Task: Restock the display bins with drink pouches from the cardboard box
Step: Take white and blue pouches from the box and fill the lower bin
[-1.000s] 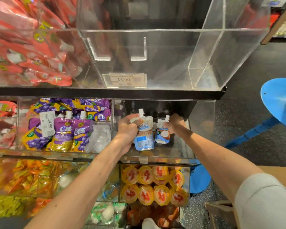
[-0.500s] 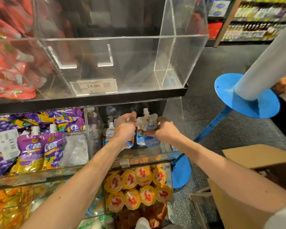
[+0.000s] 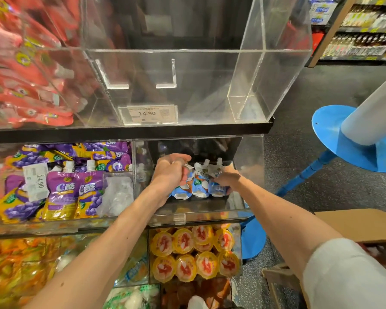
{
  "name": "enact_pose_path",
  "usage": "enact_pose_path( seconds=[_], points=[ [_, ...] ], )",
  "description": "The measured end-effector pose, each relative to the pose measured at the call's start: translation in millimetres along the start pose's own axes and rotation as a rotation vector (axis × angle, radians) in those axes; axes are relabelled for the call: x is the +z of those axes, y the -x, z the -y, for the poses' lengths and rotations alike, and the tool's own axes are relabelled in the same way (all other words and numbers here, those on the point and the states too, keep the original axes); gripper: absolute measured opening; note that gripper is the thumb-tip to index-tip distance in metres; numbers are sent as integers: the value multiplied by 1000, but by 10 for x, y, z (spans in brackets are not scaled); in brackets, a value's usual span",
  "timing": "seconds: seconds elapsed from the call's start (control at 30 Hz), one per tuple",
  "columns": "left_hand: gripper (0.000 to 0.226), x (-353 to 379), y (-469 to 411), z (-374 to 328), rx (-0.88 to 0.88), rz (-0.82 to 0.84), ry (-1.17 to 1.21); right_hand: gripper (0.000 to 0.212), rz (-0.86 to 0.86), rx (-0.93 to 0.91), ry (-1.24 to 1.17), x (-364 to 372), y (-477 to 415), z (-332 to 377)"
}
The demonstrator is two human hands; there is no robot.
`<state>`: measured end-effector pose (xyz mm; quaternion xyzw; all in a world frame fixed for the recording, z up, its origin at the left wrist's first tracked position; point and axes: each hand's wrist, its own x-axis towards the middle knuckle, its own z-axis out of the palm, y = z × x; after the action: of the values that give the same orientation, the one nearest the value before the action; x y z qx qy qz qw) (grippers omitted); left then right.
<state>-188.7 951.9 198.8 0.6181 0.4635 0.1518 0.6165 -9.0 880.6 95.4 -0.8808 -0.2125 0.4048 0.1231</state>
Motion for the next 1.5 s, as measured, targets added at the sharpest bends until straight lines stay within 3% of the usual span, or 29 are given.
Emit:
enact_pose_path(
  seconds=[0.13,0.2,0.33,0.5,0.57,0.63,0.73,0.8,0.87,0.97,1.03,1.07,1.13,1.2,1.23,1.33,1.37,1.43,1.5],
  points=[
    [31,-2,2,38,-26,-31,-1,39,-98,-152,90,105,-262,-30],
    [29,3,1,59,-18,-43,-19,37,-189,-176,221,231,-492,-77],
    [21,10,27,64,-2,-43,-24,27,-343,-149,212,293,-496,-130],
    [25,-13,124,4,34,29,-2,40,-302,-190,313,167,-194,-35],
    [31,-62,125,-50,44,34,10,35,-314,-323,335,29,110,131],
    [36,-116,96,-110,54,28,9,35,-165,-542,147,-97,487,254],
    [40,-125,64,-194,5,34,72,35,294,-726,-264,-152,1042,283],
    [44,-51,53,-219,-52,55,145,35,356,-739,-363,-100,1180,228],
    [55,63,35,-215,-63,101,202,27,150,-743,-368,-14,1119,179],
    [56,226,16,-115,25,117,94,19,-64,-523,-408,29,913,82],
    [43,251,-8,19,98,55,-225,21,-36,-368,-432,-41,867,3],
    [40,252,-12,87,80,124,-317,26,8,-315,-471,-92,845,-42],
    [36,266,-93,223,-122,359,-222,29,142,-271,-643,-215,876,-91],
    [25,336,-175,302,-279,473,15,28,166,-237,-745,-288,894,-85],
    [21,393,-241,336,-271,456,24,32,68,-222,-695,-286,845,-86],
    [24,664,-432,367,-236,283,15,61,-366,-233,-126,-219,747,-98],
    [23,777,-483,362,-214,264,-9,61,-436,-279,-45,-184,746,-101],
    [18,969,-519,315,-209,287,-179,44,-392,-334,-16,-148,709,-118],
    [29,1116,-584,300,-125,231,-455,29,-262,-293,142,-179,698,-103]
  ],
)
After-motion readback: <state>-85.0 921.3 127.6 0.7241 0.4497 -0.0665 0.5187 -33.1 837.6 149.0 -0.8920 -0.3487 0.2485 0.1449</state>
